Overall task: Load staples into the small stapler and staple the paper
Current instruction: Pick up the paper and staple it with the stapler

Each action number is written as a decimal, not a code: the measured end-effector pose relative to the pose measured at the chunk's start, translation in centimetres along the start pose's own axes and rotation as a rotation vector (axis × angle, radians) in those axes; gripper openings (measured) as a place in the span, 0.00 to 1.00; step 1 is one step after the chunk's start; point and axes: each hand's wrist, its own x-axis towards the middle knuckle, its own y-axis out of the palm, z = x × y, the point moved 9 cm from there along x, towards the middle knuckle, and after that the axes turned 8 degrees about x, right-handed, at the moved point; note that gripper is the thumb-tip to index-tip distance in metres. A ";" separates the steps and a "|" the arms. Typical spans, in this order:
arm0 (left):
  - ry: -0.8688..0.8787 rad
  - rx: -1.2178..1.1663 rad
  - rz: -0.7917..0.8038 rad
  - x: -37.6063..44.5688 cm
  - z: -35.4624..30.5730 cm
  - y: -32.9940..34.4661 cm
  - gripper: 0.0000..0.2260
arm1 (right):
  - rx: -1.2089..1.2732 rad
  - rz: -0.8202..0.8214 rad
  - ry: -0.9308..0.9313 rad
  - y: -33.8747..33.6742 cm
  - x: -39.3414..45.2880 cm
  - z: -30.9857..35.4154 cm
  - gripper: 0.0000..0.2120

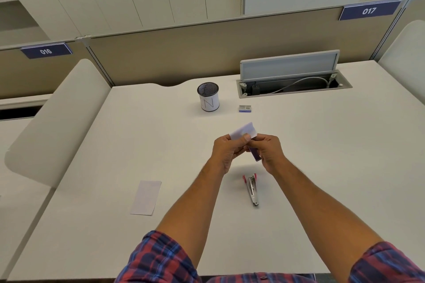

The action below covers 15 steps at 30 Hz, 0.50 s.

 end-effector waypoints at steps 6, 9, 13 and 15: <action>0.002 -0.020 -0.020 -0.3 0.4 0.2 0.19 | -0.030 0.036 0.017 0.1 -0.1 0.5 0.05; -0.020 -0.055 0.039 -0.2 0.2 0.3 0.17 | -0.048 0.108 0.014 0.6 -0.3 1.2 0.11; -0.022 -0.035 0.024 0.3 -0.1 -0.2 0.11 | 0.027 0.188 0.050 1.3 -0.3 1.3 0.17; -0.015 0.017 -0.011 0.5 -0.2 -0.5 0.10 | 0.046 0.202 0.057 1.5 -0.5 1.1 0.18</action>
